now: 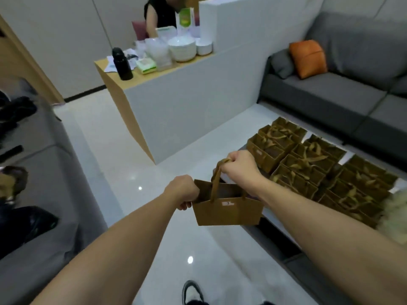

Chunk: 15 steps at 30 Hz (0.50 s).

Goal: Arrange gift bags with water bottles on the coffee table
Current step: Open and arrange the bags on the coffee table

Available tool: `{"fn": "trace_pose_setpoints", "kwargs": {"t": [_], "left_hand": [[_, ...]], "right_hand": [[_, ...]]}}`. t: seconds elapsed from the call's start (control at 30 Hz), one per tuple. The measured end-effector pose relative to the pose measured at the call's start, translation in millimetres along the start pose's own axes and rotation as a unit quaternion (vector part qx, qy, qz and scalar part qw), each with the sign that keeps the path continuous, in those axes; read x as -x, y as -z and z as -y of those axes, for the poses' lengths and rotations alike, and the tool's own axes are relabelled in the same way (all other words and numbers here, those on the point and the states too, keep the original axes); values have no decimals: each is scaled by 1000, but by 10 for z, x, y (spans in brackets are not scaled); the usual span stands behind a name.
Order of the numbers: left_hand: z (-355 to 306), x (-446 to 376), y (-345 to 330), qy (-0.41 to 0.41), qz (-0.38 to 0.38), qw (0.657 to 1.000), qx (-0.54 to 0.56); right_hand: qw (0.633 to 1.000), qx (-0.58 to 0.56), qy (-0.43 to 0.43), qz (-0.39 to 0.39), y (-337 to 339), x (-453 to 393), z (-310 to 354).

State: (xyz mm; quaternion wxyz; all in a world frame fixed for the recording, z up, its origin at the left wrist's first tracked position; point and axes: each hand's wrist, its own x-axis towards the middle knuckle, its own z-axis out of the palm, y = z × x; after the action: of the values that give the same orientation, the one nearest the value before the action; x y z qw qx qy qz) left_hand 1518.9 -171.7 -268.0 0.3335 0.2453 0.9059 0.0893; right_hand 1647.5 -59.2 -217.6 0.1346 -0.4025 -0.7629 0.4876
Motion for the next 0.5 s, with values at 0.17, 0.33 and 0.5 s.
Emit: {"fn": "trace_pose_setpoints", "kwargs": {"t": [0.17,0.33,0.5], "left_hand": [[-424,-744,225,-58,-2,998,-1],[-797,-1524,241,-82,41,995,35],[-1208,-2278,39,-96,95,989,61]], "right_hand": [[997,56,-33,-31,16,-640,-124],[993,65,-78,-64,24,-1363,-468],[985,73,-147,-58,28,-2191,-928]]}}
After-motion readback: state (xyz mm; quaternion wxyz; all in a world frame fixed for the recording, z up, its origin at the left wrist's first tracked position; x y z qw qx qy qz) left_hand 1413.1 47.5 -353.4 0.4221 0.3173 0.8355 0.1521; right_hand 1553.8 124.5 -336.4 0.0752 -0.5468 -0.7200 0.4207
